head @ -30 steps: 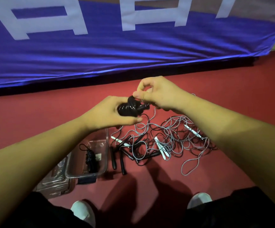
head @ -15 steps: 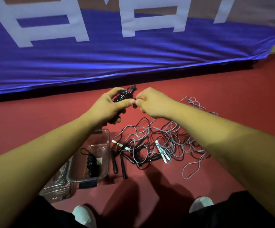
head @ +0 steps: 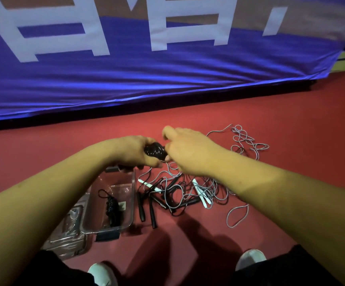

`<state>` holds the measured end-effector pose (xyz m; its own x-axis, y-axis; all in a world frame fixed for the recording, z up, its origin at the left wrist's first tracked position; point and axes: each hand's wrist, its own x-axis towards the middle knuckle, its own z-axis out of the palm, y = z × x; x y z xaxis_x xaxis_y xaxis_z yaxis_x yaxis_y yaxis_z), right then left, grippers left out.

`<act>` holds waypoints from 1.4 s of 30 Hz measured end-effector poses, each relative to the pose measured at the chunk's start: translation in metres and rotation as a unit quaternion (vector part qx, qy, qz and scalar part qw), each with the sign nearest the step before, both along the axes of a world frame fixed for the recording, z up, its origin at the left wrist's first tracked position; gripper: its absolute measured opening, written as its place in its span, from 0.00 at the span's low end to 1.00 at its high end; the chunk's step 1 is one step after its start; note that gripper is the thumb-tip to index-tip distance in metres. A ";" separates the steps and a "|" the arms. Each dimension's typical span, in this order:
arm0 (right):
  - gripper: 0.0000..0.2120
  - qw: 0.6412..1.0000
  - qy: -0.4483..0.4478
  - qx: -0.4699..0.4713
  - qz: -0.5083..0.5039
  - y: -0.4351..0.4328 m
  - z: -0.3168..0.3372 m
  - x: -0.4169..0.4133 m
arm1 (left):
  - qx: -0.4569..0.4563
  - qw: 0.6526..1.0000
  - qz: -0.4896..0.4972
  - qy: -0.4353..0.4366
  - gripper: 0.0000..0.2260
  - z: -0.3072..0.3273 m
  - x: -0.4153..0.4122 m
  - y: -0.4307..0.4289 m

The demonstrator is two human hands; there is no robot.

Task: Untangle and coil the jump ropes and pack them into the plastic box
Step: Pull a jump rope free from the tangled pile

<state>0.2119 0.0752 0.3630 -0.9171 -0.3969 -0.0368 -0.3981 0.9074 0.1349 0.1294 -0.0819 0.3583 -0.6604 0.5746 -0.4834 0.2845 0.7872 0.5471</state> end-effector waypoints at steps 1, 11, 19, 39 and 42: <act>0.10 1.000 -0.023 0.001 0.019 -0.004 -0.003 0.001 | -0.029 0.999 -0.029 0.019 0.18 0.001 0.002 -0.002; 0.16 0.793 -0.294 -0.524 -0.102 0.011 0.010 -0.014 | -0.012 0.821 -0.222 0.527 0.16 -0.007 0.007 -0.015; 0.21 0.717 -0.287 -0.618 -0.146 0.019 0.017 -0.023 | 0.184 0.951 -0.097 0.228 0.16 -0.004 0.011 -0.022; 0.07 0.614 -0.141 -0.752 -0.194 0.022 0.009 -0.025 | 0.509 0.825 0.143 -0.197 0.22 -0.002 0.027 0.010; 0.05 0.531 -0.164 -0.819 -0.141 0.025 0.015 -0.021 | 0.522 0.799 0.150 -0.258 0.24 0.000 0.028 0.012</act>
<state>0.1906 0.0998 0.3784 -0.9995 0.0085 -0.0310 0.0276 -0.2709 -0.9622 0.1571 -0.0698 0.3586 -0.7113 0.6964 -0.0954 -0.3065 -0.1852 0.9337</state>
